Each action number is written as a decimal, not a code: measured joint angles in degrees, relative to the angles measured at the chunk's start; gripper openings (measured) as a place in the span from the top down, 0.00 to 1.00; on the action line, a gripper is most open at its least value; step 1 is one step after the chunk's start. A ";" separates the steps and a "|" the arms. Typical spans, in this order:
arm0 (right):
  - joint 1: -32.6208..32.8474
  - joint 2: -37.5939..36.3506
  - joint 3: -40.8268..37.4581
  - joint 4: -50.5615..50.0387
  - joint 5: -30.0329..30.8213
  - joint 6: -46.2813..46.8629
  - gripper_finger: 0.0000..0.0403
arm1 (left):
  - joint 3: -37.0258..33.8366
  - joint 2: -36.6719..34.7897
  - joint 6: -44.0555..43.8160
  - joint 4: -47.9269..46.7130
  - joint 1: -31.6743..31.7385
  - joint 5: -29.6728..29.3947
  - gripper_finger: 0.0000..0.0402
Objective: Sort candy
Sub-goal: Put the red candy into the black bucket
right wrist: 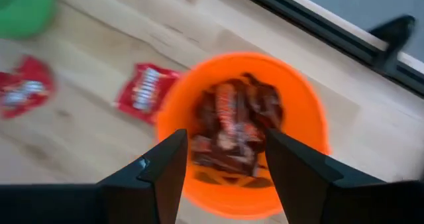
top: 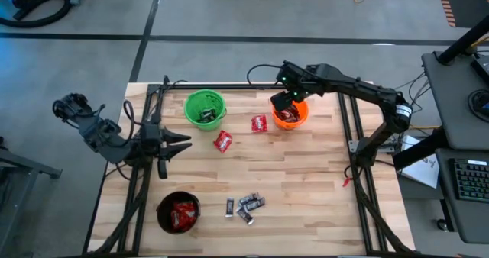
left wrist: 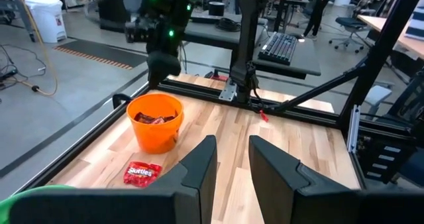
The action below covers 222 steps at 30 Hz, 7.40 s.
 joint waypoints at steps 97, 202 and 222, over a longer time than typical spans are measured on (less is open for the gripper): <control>20.33 36.95 2.05 23.96 27.51 48.43 0.94 | -0.02 1.70 2.34 5.22 0.01 -8.89 0.82; 23.57 1.64 1.77 47.54 -38.44 -3.78 0.97 | 0.00 7.23 7.98 16.75 0.25 -4.19 0.72; 24.82 4.27 1.79 49.75 -44.05 -2.25 0.97 | -0.29 12.44 12.56 23.05 11.42 16.51 0.43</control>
